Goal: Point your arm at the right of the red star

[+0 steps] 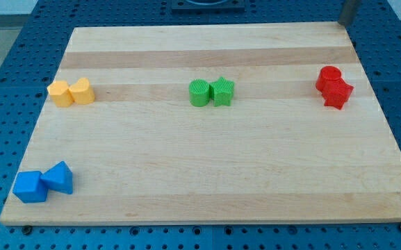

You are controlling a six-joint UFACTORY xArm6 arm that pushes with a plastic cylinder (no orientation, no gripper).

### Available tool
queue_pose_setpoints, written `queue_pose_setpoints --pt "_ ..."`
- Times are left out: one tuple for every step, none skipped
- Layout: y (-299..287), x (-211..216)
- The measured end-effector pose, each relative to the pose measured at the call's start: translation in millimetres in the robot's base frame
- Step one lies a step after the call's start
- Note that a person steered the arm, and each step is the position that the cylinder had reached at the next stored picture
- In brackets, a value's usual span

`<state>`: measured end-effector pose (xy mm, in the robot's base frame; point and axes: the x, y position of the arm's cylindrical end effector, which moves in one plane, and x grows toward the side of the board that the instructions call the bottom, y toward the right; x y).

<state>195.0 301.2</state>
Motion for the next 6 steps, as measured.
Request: queue_pose_setpoints --pt "0.0 25.1" --pt "17.1 38.1" --pt "42.3 115.5" --pt "42.8 213.9" --pt "12.3 281.3" --pt "-0.6 273.5"
